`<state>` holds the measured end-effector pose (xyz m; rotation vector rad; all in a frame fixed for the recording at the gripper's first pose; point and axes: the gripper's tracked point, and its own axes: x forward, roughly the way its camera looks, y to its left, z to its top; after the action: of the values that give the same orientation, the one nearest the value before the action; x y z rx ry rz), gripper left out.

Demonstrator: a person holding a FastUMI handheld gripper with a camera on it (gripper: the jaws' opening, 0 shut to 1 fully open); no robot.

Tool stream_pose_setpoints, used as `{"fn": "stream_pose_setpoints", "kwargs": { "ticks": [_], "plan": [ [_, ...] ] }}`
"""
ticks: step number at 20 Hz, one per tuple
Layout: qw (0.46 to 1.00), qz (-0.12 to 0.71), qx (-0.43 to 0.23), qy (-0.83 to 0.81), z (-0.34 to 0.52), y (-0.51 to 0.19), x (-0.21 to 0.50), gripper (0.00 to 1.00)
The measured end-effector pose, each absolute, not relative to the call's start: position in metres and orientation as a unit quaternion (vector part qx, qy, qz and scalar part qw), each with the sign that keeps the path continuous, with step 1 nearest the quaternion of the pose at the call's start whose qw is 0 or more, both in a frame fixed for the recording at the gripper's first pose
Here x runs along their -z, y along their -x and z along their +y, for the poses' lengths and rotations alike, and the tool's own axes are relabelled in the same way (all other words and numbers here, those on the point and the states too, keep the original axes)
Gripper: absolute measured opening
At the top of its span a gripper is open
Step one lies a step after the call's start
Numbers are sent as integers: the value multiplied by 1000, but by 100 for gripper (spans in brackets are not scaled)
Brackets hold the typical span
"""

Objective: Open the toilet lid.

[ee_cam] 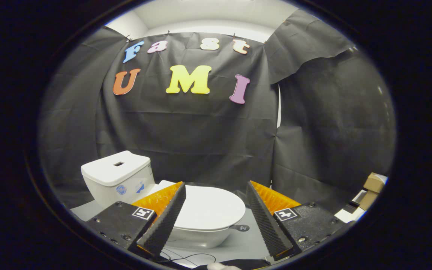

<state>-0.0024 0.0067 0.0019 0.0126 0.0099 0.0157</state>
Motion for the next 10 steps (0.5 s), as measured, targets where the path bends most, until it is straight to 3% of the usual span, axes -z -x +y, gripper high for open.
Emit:
{"fn": "stream_pose_setpoints", "kwargs": {
  "ticks": [10],
  "plan": [
    [1000, 13, -22, -11, 16, -5, 2, 100]
  ]
}}
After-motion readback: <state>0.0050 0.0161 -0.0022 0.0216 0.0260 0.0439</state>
